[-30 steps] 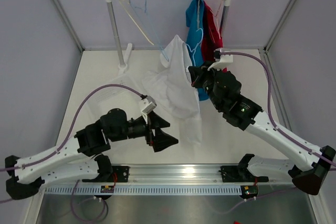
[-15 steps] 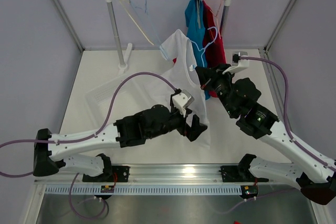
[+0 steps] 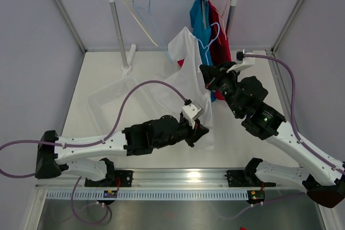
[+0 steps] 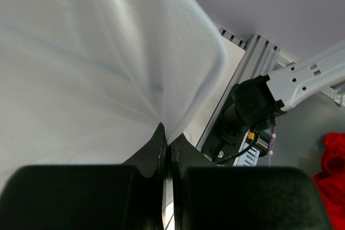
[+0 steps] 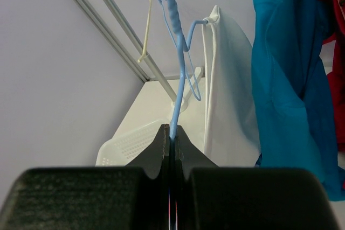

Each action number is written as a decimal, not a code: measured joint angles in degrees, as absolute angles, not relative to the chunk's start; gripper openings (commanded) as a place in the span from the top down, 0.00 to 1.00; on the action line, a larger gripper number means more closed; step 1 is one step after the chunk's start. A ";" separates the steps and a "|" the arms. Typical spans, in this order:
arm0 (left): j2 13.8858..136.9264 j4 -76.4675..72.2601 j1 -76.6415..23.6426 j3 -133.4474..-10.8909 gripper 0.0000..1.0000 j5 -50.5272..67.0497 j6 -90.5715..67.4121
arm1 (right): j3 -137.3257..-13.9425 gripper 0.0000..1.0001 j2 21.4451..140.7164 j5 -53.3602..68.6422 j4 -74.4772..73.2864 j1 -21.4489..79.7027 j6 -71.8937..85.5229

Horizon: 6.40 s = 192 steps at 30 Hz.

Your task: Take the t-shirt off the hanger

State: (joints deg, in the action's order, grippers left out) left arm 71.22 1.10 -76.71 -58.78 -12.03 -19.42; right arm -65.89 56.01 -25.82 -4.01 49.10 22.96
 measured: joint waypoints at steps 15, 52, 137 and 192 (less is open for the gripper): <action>65.34 -2.98 -79.70 -44.86 1.00 -18.63 -23.92 | -72.84 1.00 58.00 -23.09 -3.79 49.45 15.46; 77.82 -18.48 -69.93 -61.80 1.00 -45.10 0.10 | -64.34 1.00 25.21 5.21 -12.27 49.52 29.74; 16.71 33.98 -27.42 -47.62 0.01 -6.81 -21.85 | -115.33 1.00 105.97 -24.08 -11.92 40.03 1.74; 14.59 31.57 -25.80 -42.59 0.01 -7.75 -19.75 | -134.21 0.54 109.84 -15.33 -35.51 26.35 6.44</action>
